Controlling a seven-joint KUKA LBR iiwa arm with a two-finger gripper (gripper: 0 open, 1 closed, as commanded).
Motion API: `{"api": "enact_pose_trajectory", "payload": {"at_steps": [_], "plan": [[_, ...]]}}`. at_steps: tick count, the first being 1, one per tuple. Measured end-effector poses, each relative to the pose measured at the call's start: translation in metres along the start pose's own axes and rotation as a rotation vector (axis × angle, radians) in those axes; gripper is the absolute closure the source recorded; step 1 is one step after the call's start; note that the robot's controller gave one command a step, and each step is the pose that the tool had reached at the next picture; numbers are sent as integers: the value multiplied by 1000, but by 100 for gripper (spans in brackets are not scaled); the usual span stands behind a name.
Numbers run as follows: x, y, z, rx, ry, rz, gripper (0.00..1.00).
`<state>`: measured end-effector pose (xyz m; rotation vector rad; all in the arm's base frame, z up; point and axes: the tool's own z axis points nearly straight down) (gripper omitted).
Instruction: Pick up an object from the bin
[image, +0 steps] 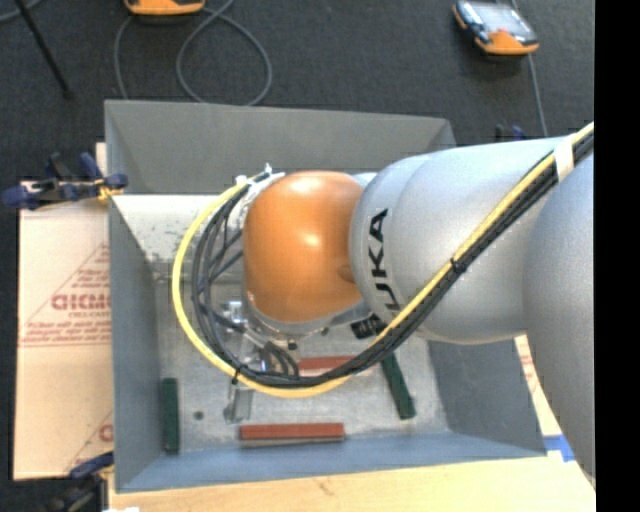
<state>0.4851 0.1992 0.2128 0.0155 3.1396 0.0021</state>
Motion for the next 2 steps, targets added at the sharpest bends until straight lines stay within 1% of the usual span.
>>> {"api": "enact_pose_trajectory", "payload": {"at_steps": [1, 2], "plan": [[-26, -117, 32, 3, 1, -455, 0], [0, -134, 12, 2, 2, -500, 0]]}}
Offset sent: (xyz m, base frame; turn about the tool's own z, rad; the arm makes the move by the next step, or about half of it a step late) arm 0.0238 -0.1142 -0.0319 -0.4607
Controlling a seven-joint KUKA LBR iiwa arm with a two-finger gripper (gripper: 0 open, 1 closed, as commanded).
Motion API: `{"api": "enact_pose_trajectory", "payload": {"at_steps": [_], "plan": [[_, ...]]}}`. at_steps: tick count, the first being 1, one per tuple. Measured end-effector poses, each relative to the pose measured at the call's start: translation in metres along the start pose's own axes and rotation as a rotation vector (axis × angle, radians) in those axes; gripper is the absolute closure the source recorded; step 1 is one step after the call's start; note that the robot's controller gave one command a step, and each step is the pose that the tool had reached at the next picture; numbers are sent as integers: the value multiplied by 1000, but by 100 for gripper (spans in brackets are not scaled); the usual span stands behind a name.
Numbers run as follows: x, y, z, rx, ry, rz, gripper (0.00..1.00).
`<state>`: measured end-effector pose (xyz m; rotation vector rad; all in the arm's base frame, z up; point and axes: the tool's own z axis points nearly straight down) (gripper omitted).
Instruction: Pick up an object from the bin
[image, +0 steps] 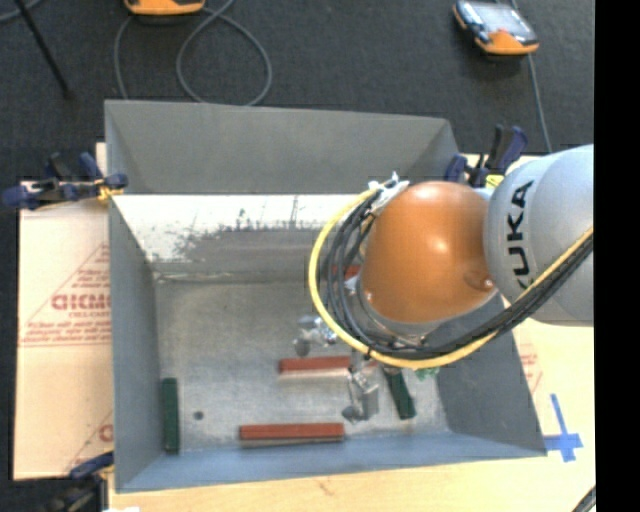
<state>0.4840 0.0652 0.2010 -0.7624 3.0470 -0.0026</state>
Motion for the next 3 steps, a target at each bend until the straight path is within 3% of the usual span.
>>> {"api": "enact_pose_trajectory", "payload": {"at_steps": [1, 2, 3], "plan": [[2, -64, 132, 0, -10, -30, 0], [-63, -93, 126, 2, -9, 9, 0], [-116, -144, 100, 3, -10, 110, 0]]}}
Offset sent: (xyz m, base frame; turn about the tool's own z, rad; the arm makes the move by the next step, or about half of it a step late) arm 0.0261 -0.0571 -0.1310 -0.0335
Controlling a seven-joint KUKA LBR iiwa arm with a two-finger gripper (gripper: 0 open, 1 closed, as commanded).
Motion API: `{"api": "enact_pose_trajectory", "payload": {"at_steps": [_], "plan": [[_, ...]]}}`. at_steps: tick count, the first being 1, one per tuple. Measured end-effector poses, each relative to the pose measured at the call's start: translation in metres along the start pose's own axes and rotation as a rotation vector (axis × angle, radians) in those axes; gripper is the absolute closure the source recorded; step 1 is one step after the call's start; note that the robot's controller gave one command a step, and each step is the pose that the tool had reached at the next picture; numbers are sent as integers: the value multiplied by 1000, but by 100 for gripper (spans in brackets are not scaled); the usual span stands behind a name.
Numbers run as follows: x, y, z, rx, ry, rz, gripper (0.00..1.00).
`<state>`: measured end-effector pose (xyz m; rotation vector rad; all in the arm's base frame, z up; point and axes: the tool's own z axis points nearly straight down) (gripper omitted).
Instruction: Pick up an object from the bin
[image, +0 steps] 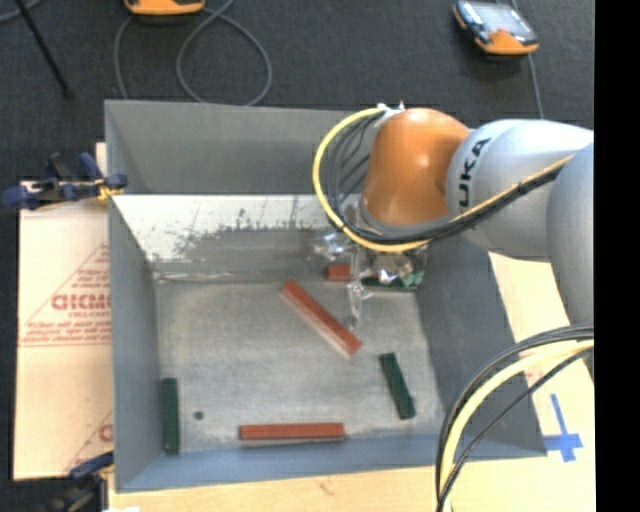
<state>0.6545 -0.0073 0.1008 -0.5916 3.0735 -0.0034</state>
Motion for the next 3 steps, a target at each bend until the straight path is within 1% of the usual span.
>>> {"api": "enact_pose_trajectory", "payload": {"at_steps": [1, 2, 3], "plan": [[34, 9, 29, -2, 7, -129, 0], [15, 53, 21, -4, 2, -162, 0], [1, 65, 28, -3, 1, 30, 0]]}}
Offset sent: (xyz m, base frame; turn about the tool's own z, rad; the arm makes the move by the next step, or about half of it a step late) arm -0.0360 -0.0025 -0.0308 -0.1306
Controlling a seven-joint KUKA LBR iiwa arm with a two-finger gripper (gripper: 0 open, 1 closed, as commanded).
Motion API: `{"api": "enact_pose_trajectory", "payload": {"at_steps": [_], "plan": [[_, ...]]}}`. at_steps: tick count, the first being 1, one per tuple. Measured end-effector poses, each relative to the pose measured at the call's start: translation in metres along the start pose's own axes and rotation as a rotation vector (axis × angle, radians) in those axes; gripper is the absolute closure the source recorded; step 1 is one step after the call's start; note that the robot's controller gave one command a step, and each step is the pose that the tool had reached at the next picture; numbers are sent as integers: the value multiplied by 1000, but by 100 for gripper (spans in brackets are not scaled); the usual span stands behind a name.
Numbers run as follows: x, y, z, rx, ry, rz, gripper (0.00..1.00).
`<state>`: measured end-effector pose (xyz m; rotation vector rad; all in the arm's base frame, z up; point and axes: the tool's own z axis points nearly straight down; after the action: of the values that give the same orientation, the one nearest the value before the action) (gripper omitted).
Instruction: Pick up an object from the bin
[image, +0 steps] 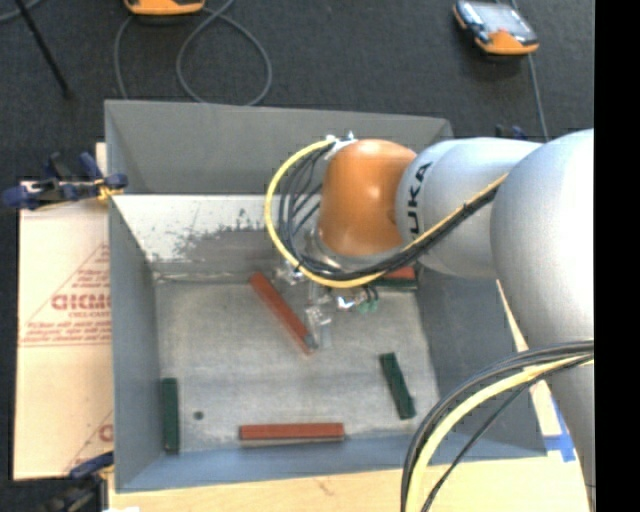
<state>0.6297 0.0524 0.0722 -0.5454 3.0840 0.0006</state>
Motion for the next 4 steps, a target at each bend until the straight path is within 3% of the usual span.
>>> {"api": "enact_pose_trajectory", "payload": {"at_steps": [1, 2, 3, 4], "plan": [[0, -1, -2, 0, 4, 3, 100], [0, 0, 0, -1, 2, 3, 0], [-35, 13, -21, 0, 0, -327, 0], [-30, 28, -18, -3, 5, -175, 0]]}}
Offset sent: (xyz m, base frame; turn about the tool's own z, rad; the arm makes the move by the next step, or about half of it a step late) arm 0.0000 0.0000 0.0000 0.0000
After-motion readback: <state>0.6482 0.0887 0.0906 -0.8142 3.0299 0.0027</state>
